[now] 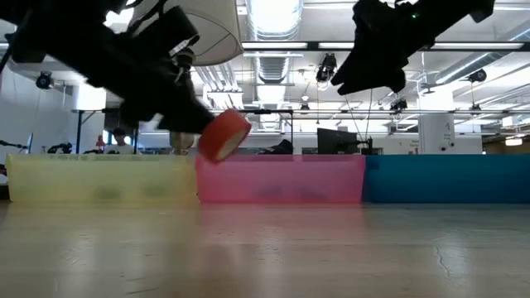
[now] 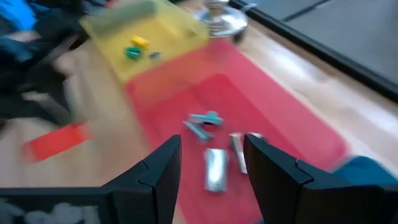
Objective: Pick and place Stapler, Stapler remover, tape
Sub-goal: Put the orange tape into the blue bin
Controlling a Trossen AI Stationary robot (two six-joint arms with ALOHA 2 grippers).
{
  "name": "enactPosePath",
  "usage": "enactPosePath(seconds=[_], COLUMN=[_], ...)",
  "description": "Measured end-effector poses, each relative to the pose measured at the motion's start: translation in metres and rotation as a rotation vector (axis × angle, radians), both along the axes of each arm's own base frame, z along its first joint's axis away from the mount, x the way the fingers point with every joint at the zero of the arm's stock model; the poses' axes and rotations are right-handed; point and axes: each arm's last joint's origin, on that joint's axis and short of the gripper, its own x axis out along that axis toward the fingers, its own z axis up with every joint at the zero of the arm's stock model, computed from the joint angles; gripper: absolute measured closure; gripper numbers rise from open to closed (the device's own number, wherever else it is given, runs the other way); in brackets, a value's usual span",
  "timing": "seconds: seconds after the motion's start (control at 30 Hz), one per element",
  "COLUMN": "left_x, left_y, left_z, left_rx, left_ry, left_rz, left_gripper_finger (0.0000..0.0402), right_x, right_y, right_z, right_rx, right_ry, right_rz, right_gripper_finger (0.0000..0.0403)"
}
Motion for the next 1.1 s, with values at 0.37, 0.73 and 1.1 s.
enactPosePath(seconds=[0.37,0.73,1.1], left_x=[0.031,0.043,0.042], left_y=[0.017,0.034,0.037], left_z=[0.059,0.076,0.073], left_rx=[0.418,0.451,0.477], left_ry=[-0.092,-0.085,-0.055], left_rz=[0.392,0.443,0.449], left_gripper_finger=[0.0353,0.0353,0.0353], right_x=[0.043,0.075,0.086], right_y=[0.007,0.010,0.011], right_z=[-0.007,-0.010,-0.007], right_rx=[0.065,0.121,0.123], right_ry=[-0.252,-0.262,-0.270], right_rz=[0.149,0.121,0.119], right_gripper_finger=[0.0236,0.0236,0.0236])
